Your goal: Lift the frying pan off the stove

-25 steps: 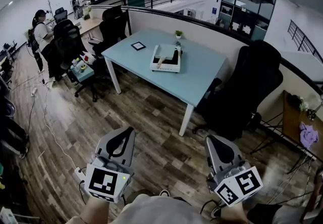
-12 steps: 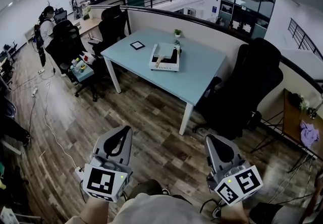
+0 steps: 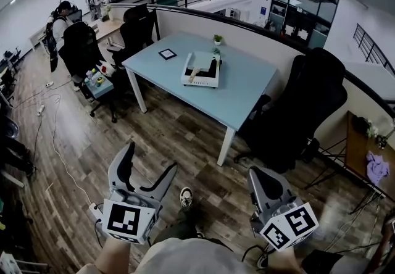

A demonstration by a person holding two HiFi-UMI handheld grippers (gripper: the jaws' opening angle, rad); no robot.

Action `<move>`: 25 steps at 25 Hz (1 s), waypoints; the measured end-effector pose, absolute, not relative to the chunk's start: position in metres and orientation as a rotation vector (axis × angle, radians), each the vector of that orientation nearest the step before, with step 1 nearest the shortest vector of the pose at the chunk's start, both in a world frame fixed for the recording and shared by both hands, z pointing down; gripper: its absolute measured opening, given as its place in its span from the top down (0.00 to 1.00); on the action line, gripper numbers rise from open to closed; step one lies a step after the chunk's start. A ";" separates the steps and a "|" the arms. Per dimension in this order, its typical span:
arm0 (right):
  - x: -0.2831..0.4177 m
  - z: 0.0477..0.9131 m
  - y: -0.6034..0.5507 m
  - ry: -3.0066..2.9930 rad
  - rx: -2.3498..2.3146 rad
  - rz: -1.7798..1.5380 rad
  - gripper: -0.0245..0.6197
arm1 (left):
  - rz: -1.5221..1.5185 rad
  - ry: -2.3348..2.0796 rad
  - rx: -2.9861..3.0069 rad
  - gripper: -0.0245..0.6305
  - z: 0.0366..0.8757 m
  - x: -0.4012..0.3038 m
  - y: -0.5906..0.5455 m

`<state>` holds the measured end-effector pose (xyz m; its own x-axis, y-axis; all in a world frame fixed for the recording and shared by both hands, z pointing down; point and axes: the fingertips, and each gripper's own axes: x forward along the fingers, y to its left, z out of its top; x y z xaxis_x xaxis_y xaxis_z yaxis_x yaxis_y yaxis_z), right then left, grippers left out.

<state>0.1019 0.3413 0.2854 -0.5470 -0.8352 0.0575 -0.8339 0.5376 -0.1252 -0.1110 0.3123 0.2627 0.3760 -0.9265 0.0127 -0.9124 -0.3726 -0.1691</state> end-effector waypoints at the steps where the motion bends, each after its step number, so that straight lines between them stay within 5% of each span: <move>1: 0.103 0.286 0.337 2.745 -1.494 -0.217 0.96 | -0.154 1.681 -2.503 0.34 0.264 -0.111 0.308; 25: 0.073 0.314 0.130 2.791 -1.603 -0.321 0.96 | -0.305 1.626 -2.626 0.34 0.308 -0.127 0.090</move>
<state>0.0725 0.1296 0.3139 -0.5054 -0.8442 0.1786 -0.8627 0.4900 -0.1248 -0.1266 0.0904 0.3078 0.4319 -0.8900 0.1464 -0.8826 -0.4504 -0.1346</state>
